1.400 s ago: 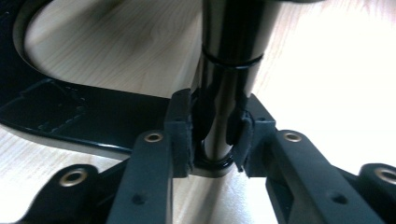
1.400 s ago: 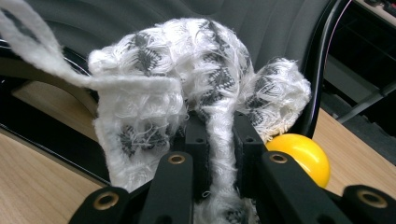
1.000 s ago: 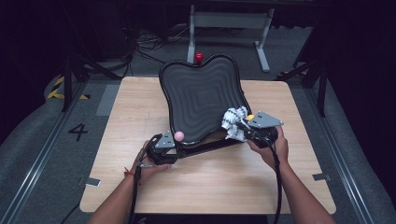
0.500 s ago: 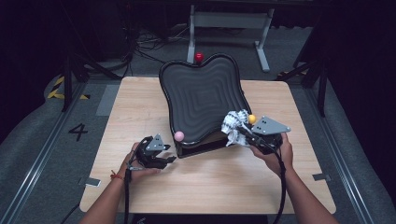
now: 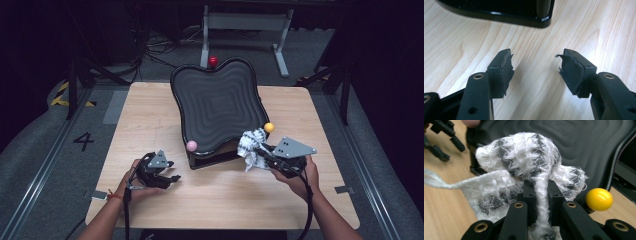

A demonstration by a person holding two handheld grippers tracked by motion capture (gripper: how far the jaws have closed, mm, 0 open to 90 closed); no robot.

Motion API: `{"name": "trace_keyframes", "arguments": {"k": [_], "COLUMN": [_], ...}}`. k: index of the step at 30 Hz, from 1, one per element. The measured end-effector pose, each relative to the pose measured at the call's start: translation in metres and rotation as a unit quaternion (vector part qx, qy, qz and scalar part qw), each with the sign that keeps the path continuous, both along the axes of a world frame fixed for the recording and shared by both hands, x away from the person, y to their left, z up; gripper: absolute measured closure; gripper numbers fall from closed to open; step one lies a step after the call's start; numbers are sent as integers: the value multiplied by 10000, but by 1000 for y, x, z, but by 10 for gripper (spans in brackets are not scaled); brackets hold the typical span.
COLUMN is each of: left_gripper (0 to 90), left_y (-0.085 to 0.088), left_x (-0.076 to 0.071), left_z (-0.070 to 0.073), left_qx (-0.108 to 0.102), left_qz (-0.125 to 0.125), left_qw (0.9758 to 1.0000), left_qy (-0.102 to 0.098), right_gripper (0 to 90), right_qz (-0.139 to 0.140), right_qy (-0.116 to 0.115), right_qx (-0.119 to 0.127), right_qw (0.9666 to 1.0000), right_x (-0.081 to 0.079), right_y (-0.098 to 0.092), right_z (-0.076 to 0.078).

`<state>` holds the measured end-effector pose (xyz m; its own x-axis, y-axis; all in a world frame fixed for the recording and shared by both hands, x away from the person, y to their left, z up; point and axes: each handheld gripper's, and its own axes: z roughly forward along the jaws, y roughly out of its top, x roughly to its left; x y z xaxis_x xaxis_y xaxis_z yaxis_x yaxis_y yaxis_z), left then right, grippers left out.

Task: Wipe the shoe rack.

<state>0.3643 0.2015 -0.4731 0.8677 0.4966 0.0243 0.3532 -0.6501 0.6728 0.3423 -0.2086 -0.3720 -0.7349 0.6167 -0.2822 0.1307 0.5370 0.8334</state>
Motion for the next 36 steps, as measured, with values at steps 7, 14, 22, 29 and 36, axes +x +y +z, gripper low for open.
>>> {"name": "trace_keyframes", "arguments": {"k": [7,14,22,29,36], "left_gripper": [404,374,341,317,307], "left_y": [11,22,23,22,22], "left_x": [-5,-7,-8,-8,-8], "left_z": [-3,-8,-8,-8,-8], "left_qx": [-68,-285,-248,-251,-262], "left_qz": [134,261,397,495,534], "left_qw": [9998,9992,9989,9985,9982], "left_qy": [93,39,32,39,43], "right_gripper": [810,809,806,799,768], "right_qz": [381,782,1221,1438,1634], "right_qy": [129,310,618,830,1032], "right_qx": [-173,-480,-807,-1082,-1229], "right_qw": [9990,9953,9873,9802,9734], "right_x": [-14,-24,-32,-35,-36], "right_y": [14,36,57,76,88], "right_z": [-11,-28,-55,-78,-96]}}
